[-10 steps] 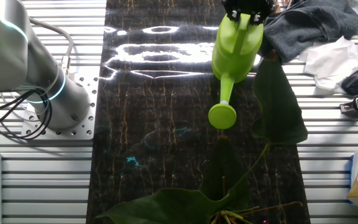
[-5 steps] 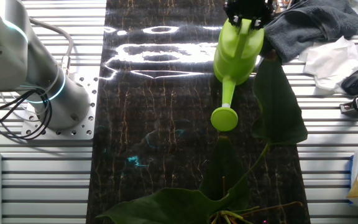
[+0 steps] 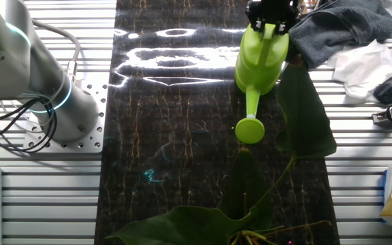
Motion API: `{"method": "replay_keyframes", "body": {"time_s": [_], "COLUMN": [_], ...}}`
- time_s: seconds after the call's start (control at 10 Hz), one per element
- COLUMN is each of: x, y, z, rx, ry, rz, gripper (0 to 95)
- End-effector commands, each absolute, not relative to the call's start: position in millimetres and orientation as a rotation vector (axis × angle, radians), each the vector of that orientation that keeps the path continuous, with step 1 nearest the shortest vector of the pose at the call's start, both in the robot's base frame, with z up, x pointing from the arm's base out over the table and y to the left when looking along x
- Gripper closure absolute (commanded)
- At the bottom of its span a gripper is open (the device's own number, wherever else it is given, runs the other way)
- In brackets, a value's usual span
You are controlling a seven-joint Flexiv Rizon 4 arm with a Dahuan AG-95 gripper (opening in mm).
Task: Water the plant
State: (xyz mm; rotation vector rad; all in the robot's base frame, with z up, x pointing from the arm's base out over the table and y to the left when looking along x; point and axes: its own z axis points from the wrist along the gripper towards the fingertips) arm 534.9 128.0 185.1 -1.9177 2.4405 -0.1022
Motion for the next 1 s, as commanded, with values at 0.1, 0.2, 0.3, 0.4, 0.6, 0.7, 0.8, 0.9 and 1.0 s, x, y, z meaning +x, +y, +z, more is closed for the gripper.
{"method": "replay_keyframes", "body": {"time_s": [0.1,0.2,0.3,0.4,0.6,0.7,0.8,0.9,1.0], "x": [535.2,535.9,537.2,538.2,540.8,542.3,544.7,546.5,547.6], "y": [127.9,128.1,128.9,129.7,131.8,132.8,134.2,135.1,135.7], "z": [183.5,181.9,180.9,181.1,180.8,179.8,177.1,174.0,172.1], "rx": [-1.955,-1.983,-2.012,-2.021,-2.036,-2.042,-2.047,-2.051,-2.054], "ry": [2.421,2.401,2.377,2.367,2.344,2.333,2.319,2.306,2.3], "rz": [-0.129,-0.147,-0.161,-0.166,-0.168,-0.168,-0.162,-0.156,-0.151], "gripper": [95.0,95.0,95.0,95.0,95.0,95.0,95.0,95.0,95.0]}}
